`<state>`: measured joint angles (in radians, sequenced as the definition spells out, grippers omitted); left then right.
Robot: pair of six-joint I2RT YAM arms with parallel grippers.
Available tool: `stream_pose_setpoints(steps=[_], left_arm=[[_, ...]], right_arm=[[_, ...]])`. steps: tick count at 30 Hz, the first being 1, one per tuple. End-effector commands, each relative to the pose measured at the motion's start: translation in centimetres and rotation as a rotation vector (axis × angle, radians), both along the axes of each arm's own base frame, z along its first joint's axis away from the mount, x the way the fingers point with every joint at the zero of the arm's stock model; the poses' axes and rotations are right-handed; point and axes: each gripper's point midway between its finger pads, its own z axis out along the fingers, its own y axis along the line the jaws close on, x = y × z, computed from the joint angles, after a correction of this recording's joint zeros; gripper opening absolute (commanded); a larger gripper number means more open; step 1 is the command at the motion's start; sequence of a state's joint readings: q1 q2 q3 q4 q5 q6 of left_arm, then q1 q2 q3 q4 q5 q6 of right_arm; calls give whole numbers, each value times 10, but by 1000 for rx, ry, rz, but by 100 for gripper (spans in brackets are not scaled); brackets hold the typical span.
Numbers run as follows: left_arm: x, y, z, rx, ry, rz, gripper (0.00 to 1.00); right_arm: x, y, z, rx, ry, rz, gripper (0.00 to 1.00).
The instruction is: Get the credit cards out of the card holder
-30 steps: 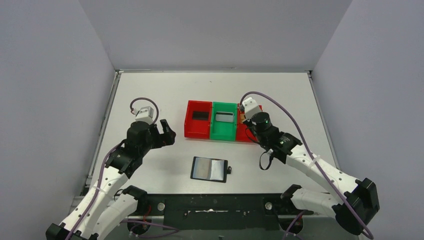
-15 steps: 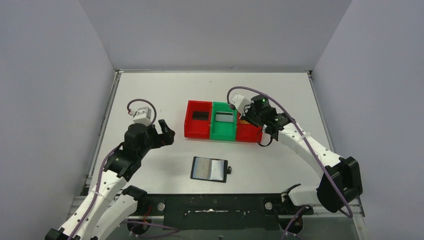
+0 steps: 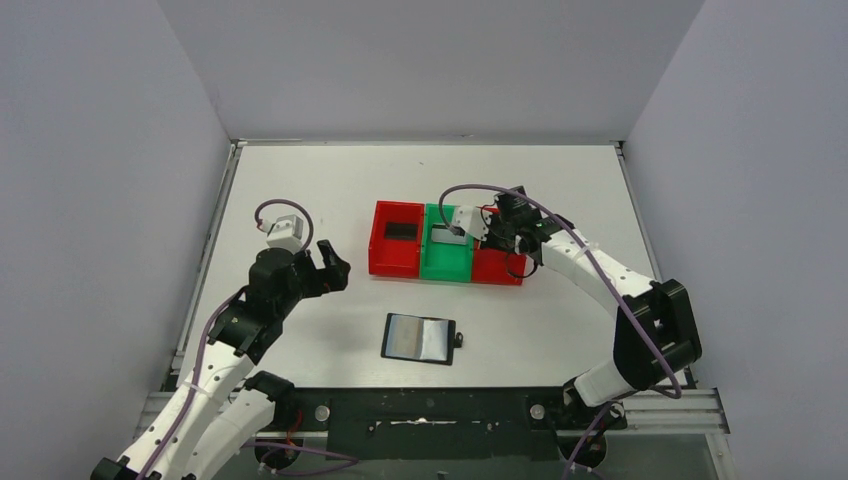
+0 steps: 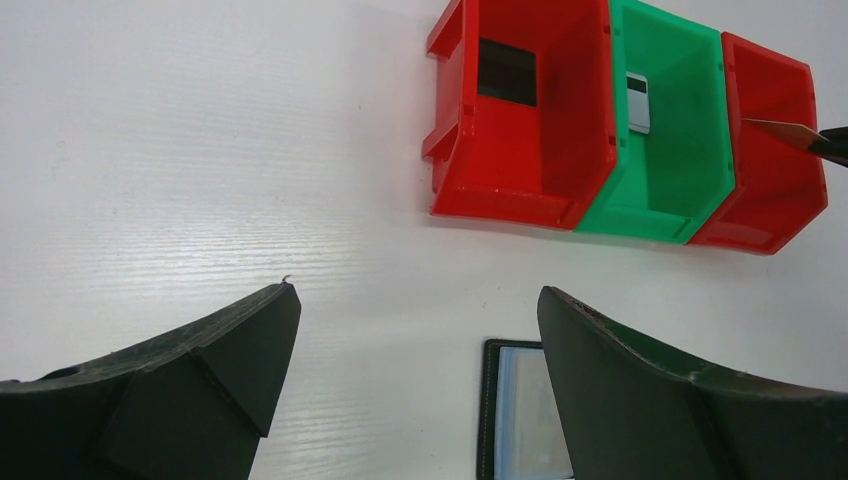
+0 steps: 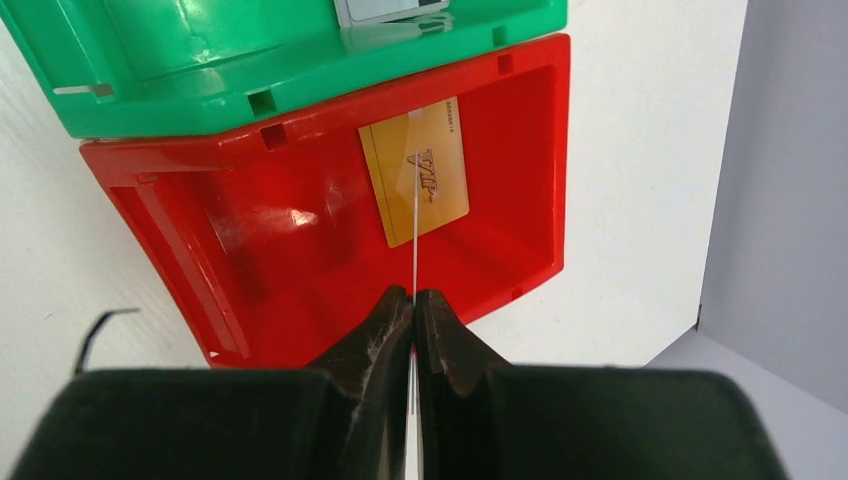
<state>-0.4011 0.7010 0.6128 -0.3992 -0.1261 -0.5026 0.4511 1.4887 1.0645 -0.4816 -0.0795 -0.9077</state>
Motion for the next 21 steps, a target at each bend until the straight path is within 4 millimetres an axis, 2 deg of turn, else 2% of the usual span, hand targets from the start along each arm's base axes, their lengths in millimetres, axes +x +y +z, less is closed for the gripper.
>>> stream_pose_setpoints(steps=[1, 3, 10, 16, 21], left_arm=[[8, -2, 16, -14, -70, -12, 91], [8, -2, 16, -13, -70, -10, 91], [8, 0, 17, -12, -76, -4, 91], [8, -1, 16, -14, -73, -8, 92], [9, -1, 16, -14, -73, -10, 91]], right_arm=[[30, 8, 20, -2, -107, 42, 0], [35, 8, 19, -12, -105, 50, 0], [52, -6, -10, -71, -110, 45, 1], [71, -2, -16, -69, -176, 44, 4], [80, 1, -28, -76, -160, 62, 6]])
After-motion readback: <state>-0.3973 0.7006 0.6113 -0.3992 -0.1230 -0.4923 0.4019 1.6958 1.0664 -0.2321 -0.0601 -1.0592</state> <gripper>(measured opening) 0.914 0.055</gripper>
